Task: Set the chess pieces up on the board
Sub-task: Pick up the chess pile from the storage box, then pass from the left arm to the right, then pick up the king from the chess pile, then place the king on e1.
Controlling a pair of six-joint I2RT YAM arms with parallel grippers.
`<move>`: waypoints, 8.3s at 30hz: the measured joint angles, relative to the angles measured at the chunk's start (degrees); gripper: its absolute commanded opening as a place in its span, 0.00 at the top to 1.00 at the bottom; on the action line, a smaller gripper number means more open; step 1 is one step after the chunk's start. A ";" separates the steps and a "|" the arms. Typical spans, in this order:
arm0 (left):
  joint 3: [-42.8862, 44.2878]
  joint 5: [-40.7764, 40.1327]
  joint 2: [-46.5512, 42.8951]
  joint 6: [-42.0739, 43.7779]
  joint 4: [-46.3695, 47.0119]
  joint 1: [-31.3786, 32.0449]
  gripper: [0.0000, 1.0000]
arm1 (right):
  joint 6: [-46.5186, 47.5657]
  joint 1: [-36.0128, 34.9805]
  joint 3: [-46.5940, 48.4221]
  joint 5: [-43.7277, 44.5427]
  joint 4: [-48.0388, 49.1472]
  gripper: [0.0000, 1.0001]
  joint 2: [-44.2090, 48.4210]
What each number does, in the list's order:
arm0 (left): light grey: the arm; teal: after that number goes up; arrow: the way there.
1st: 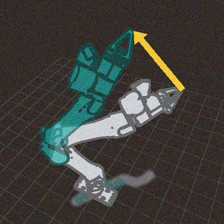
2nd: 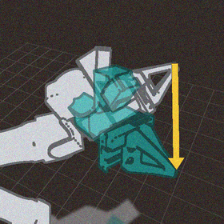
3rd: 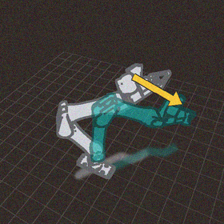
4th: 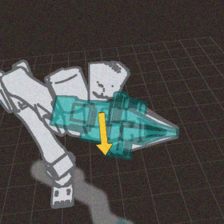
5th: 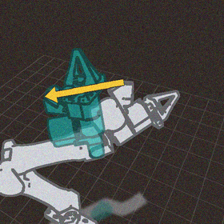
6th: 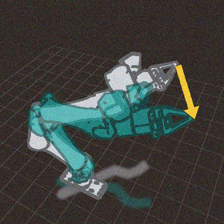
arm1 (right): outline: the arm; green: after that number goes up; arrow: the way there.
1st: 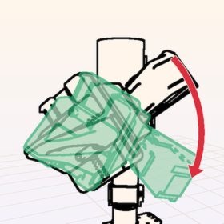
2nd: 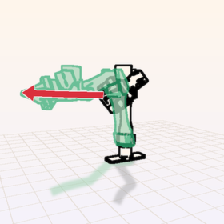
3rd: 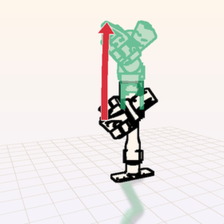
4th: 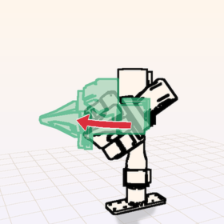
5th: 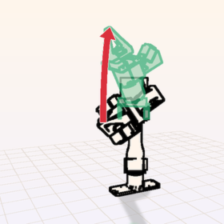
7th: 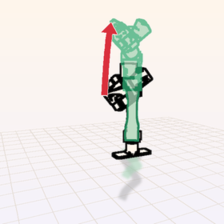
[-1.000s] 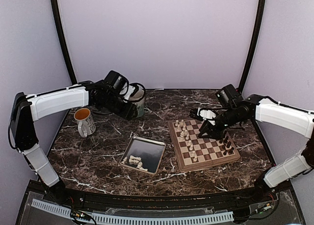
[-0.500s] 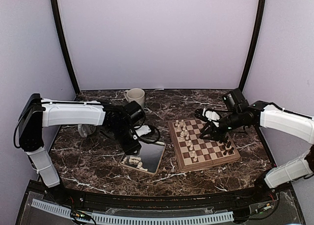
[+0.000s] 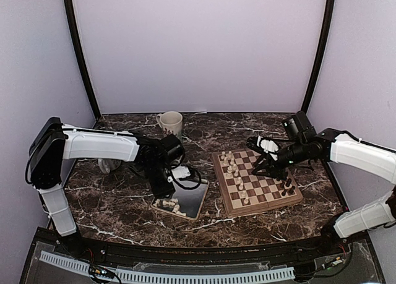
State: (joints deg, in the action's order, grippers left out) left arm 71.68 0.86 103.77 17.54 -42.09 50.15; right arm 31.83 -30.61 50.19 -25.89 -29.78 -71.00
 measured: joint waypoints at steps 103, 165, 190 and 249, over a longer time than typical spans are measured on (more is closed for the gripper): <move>-19.04 9.57 -17.68 -16.76 43.91 0.57 0.88 | -19.21 -12.04 58.64 -33.70 -25.62 0.66 -54.05; -32.83 12.28 -16.28 -23.56 70.49 0.48 0.86 | -21.14 -8.31 55.30 -36.48 -21.68 0.91 -51.25; -33.31 11.72 -17.64 -24.87 62.79 0.48 0.89 | -14.38 -0.46 48.00 -20.92 -21.18 0.91 -38.38; -34.21 12.07 -15.58 -27.47 59.49 0.48 0.86 | -0.79 -12.33 23.76 15.54 -10.86 0.84 -33.05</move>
State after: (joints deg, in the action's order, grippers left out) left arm 37.47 12.93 88.18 -9.93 17.41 50.63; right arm 31.05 -42.94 73.95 -10.35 -40.64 -104.05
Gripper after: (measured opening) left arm 0.143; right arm 0.137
